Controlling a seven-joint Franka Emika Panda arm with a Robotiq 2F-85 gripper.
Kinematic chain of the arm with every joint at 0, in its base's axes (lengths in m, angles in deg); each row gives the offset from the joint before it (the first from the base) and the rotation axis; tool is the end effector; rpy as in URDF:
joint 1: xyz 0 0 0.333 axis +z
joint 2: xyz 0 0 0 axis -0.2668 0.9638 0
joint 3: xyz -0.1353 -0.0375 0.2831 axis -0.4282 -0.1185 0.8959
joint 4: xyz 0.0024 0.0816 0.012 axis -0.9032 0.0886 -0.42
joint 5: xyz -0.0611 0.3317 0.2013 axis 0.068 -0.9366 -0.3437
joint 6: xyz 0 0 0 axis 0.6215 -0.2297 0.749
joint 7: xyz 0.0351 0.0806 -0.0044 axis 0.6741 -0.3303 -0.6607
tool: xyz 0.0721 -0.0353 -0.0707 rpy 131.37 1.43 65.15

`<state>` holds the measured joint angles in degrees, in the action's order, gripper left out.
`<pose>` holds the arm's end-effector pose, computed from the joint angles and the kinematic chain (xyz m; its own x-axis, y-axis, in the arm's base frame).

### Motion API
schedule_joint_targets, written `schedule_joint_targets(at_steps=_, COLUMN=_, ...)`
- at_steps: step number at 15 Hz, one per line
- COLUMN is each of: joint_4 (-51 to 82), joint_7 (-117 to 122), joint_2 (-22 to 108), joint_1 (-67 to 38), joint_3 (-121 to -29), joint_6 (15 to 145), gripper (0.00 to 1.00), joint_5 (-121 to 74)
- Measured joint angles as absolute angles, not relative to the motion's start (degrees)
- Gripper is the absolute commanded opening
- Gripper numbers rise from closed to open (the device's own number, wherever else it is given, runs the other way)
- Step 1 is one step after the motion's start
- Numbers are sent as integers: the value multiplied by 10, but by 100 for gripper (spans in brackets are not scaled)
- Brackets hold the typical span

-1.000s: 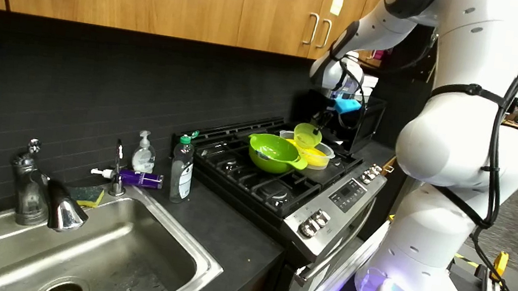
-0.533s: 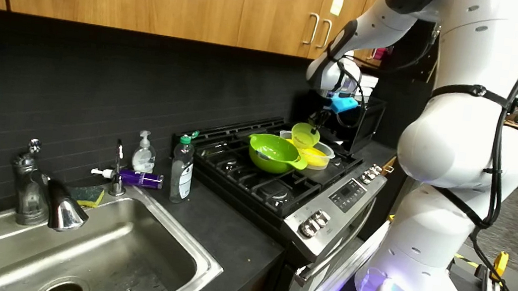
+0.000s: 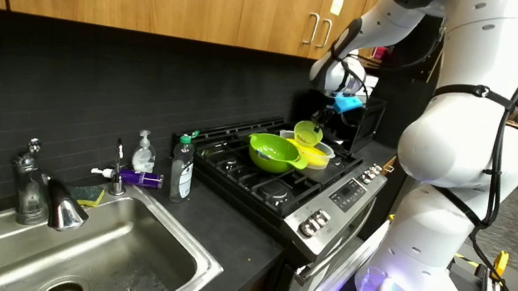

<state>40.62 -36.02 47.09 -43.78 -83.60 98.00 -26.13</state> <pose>0.4703 -0.4010 0.2907 0.9838 -0.0750 0.1630 -0.1083 -0.9724 0.2065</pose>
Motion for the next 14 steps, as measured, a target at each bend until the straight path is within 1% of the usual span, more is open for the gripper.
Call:
schedule_joint_targets(at_steps=3, joint_4=434, joint_7=-320, joint_2=445, joint_1=-428, joint_3=-855, joint_6=1011, gripper=1, joint_5=-227)
schedule_joint_targets(at_steps=7, joint_4=475, joint_7=-220, joint_2=402, joint_1=-388, joint_3=-899, joint_6=1046, gripper=1, joint_5=-121)
schedule_joint_targets(at_steps=11, joint_4=500, joint_7=-96, joint_2=366, joint_1=-338, joint_3=-940, joint_6=1051, gripper=1, joint_5=17)
schedule_joint_targets(at_steps=14, joint_4=508, joint_7=-25, joint_2=347, joint_1=-319, joint_3=-948, joint_6=1048, gripper=1, joint_5=96)
